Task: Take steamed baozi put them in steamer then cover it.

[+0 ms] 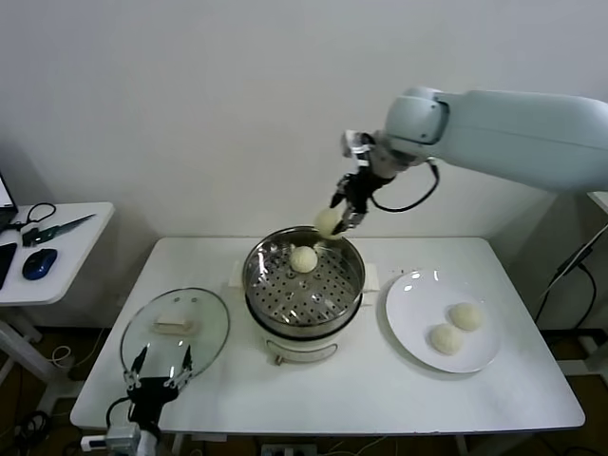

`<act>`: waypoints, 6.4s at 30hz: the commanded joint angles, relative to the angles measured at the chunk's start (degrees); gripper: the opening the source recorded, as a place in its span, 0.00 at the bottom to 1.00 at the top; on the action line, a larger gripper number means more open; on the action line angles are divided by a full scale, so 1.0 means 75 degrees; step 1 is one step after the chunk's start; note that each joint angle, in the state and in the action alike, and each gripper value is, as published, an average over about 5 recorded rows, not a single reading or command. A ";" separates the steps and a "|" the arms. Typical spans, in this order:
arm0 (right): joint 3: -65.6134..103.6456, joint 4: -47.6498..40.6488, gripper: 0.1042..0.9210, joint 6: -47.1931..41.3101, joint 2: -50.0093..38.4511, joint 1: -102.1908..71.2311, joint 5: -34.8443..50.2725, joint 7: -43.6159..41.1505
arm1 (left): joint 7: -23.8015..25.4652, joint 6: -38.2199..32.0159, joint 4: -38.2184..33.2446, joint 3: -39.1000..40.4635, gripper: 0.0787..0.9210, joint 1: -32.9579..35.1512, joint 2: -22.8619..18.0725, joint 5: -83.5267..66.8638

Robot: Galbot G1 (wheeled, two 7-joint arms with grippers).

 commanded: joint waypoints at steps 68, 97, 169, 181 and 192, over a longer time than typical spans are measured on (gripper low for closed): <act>-0.0240 0.1029 0.88 0.0561 -0.5179 -0.3182 -0.4959 -0.0179 | 0.0017 -0.0043 -0.0171 0.0020 0.88 0.0245 -0.0201 0.0152; 0.1792 -0.0094 0.88 0.0369 -0.4453 -0.5298 -0.5472 0.0197 | -0.0006 -0.0097 0.0006 0.0014 0.88 0.0221 -0.0237 0.0274; 0.0789 -0.0028 0.73 0.6675 0.0885 -0.2816 -0.8370 -0.0450 | -0.0023 -0.0099 -0.0163 -0.0003 0.88 0.0312 -0.0274 0.0473; 0.0425 -0.0810 0.88 0.7327 0.0076 -0.0658 -0.6306 -0.0959 | -0.0039 -0.0142 -0.0222 -0.0006 0.88 0.0378 -0.0274 0.0457; -0.2133 -0.0646 0.88 0.4103 -0.2842 0.1200 -0.3681 -0.2304 | -0.0036 -0.0140 -0.0217 -0.0001 0.88 0.0331 -0.0255 0.0418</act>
